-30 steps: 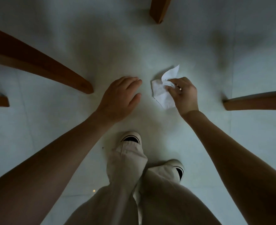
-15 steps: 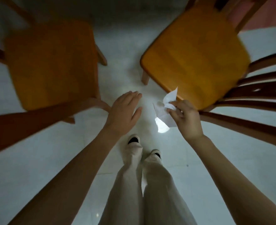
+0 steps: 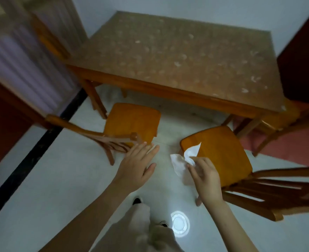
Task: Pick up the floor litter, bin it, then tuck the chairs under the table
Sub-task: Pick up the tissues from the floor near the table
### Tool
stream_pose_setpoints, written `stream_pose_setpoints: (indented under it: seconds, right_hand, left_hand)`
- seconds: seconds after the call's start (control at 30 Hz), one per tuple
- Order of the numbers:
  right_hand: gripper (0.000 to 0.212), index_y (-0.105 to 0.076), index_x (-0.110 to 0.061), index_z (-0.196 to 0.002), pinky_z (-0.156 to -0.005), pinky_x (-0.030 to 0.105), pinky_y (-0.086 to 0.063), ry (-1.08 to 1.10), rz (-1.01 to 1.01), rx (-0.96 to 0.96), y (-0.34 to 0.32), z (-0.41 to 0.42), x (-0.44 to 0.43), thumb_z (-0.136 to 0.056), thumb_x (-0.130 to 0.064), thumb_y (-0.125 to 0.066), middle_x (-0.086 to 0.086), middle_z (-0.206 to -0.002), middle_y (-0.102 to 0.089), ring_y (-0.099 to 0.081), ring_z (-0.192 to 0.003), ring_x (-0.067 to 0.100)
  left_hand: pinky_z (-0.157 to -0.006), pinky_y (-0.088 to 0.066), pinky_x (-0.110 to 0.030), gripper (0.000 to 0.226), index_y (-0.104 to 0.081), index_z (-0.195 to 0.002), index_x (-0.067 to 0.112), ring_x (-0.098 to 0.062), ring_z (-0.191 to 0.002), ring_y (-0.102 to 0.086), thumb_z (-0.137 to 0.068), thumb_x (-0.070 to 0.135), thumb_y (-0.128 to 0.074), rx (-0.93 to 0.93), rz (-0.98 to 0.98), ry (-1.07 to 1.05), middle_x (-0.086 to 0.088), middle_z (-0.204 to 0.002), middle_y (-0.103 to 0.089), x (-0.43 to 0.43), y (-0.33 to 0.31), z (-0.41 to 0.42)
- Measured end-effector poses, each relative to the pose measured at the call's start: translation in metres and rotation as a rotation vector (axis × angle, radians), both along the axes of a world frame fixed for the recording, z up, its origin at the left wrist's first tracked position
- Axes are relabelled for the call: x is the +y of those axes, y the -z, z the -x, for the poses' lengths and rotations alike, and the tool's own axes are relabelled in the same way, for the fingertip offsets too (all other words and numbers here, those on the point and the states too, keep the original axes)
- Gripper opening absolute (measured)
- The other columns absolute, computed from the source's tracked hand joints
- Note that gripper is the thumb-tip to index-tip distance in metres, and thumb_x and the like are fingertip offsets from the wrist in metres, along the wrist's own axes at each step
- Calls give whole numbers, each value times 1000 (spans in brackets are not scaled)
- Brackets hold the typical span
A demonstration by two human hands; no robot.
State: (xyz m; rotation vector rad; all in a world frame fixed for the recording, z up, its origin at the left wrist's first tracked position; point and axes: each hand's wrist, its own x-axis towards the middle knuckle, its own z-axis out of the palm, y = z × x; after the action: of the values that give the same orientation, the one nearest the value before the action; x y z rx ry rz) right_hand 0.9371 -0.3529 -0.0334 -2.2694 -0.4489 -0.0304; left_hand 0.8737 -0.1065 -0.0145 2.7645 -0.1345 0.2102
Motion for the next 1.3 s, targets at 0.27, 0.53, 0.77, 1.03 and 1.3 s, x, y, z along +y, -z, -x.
stream_pose_setpoints:
  seconds: [0.27,0.53,0.77,1.03,1.3]
  right_hand:
    - [23,-66,-19,-116,-74,33,-56,-209,67,81,16,54,46,-95,-29,-60,-3,-105,-64,-59,-93,12]
    - [20,-68,-14,-113,-76,28,-48,-505,61,48,3,86,165,-94,-20,-63,-3,-100,-62,-58,-90,16]
    - [20,-68,-16,-111,-77,29,-53,-637,63,12,8,146,304,-93,-26,-64,-5,-101,-64,-61,-91,13]
    - [25,-67,-14,-116,-80,26,-52,-697,16,14,-1,229,463,-95,-25,-63,-4,-101,-62,-58,-92,10]
    - [25,-68,-12,-115,-72,2,-39,-655,82,8,-9,222,559,-92,-21,-66,-4,-95,-61,-55,-82,4]
  left_hand:
    - [-115,-24,-42,51,-39,-145,24,-22,-137,-36,-97,40,-37,129,-71,-266,1,-147,-45,39,15,124]
    - [-116,-15,-38,52,-32,-148,30,-17,-141,-30,-99,45,-30,176,-74,-540,7,-150,-39,107,13,216]
    - [-113,-16,-36,54,-30,-147,30,-17,-138,-36,-100,50,-15,184,-48,-751,7,-148,-43,210,17,311]
    - [-116,-11,-36,53,-33,-148,27,-19,-140,-33,-98,46,-25,189,-88,-836,4,-149,-41,369,4,404]
    - [-116,-15,-38,52,-35,-147,26,-17,-142,-29,-98,44,-30,147,-13,-783,6,-149,-40,472,4,392]
